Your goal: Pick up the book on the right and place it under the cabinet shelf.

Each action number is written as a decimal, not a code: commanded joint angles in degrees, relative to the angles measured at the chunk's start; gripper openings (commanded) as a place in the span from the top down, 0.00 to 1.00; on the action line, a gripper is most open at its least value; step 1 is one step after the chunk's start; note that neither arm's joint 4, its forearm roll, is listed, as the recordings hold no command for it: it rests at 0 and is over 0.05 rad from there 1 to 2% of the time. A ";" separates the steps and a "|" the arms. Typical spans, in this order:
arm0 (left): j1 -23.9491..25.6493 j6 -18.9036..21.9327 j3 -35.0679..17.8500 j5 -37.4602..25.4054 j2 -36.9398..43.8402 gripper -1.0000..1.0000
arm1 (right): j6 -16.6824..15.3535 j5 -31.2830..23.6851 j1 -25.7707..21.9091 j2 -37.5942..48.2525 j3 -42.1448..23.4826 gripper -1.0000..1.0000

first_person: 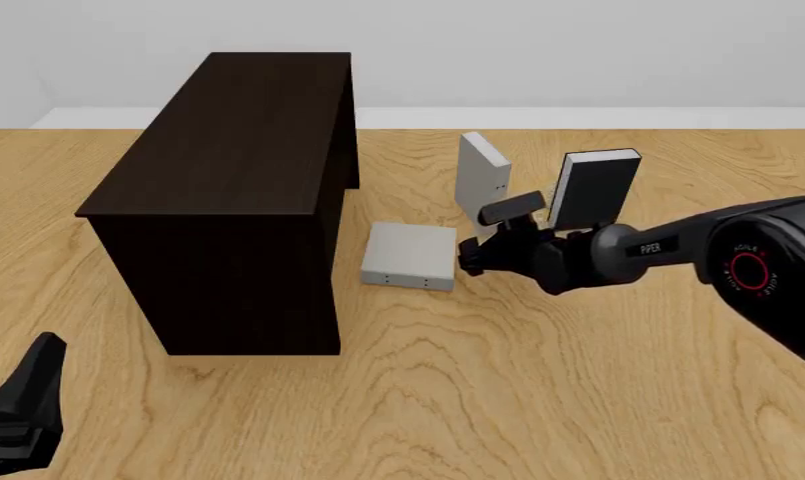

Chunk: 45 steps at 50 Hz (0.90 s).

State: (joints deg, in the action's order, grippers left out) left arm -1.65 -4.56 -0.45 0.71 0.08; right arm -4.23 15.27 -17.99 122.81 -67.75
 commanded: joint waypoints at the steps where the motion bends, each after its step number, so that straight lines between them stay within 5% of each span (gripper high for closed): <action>1: -0.01 -0.15 0.06 0.05 0.00 0.00 | -0.02 -0.35 -0.22 0.31 -0.47 0.00; 45: -0.25 -0.57 -0.06 0.03 0.00 0.00 | 1.95 -1.14 -3.06 1.07 -2.18 0.00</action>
State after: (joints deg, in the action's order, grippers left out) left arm -1.85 -5.09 -0.54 0.70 0.08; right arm -4.97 14.36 -19.43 123.84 -69.36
